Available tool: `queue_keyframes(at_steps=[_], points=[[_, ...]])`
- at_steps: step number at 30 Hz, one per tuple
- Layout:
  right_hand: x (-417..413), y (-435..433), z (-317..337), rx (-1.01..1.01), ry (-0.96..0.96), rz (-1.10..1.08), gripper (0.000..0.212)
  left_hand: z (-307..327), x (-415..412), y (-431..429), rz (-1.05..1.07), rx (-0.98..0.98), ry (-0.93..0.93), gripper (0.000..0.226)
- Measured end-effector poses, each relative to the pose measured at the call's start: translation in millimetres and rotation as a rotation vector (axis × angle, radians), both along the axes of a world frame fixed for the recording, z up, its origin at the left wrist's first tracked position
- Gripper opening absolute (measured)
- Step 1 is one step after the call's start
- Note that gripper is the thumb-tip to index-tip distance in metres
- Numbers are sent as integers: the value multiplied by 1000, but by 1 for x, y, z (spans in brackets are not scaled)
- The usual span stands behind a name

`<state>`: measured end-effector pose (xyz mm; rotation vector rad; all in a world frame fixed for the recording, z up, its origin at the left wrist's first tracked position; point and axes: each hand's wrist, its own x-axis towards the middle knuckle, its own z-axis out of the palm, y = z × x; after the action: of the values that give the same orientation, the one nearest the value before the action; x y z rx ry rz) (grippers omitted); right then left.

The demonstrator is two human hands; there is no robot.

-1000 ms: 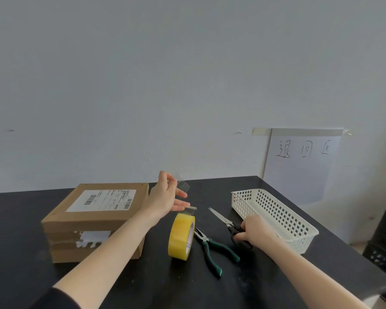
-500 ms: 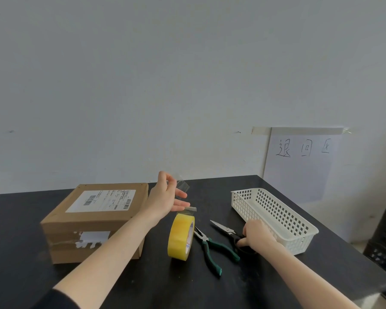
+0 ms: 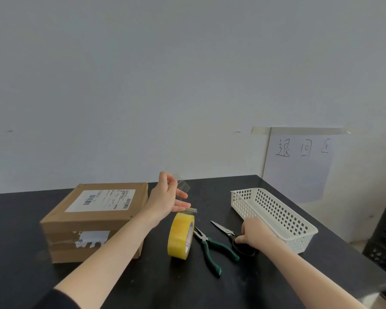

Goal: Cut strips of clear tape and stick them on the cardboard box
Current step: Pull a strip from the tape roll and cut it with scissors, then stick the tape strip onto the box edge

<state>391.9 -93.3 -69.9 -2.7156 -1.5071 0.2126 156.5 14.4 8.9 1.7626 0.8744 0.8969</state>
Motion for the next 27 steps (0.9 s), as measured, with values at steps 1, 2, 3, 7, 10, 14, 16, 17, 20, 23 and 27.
queue_keyframes(at_steps=[1, 2, 3, 7, 10, 14, 16, 17, 20, 23, 27], points=[[-2, 1, 2, 40, -22, 14, 36, 0, 0, 0, 1, 2, 2, 12], [-4, 3, 3, 118, -22, 33, 34, 0, 0, 0, 2, 3, 3, 12], [-7, 4, 4, 225, 8, 57, 31, 0, 1, 0, 2, 5, 4, 12], [-35, 10, 17, 571, 220, 284, 34, 0, 1, 0, 3, 8, 3, 12], [-62, 12, 26, 701, 287, 404, 39, 0, 0, -1, -3, -1, -8, 12], [-86, 14, 32, 794, 319, 448, 31, 0, -1, -1, -7, -11, -21, 11], [-90, 16, 32, 831, 330, 426, 18, 0, -2, -1, -8, -14, -25, 11], [-91, 17, 32, 843, 344, 407, 13, 0, -2, -1, -8, -15, -26, 11], [-91, 18, 33, 838, 403, 363, 8, 0, -3, -2, -11, -16, -23, 13], [-93, 19, 36, 788, 511, 313, 7, 0, -2, -3, -12, -9, -16, 12], [-97, 21, 42, 698, 727, 246, 11, -2, -1, -5, -4, 17, -5, 12]])
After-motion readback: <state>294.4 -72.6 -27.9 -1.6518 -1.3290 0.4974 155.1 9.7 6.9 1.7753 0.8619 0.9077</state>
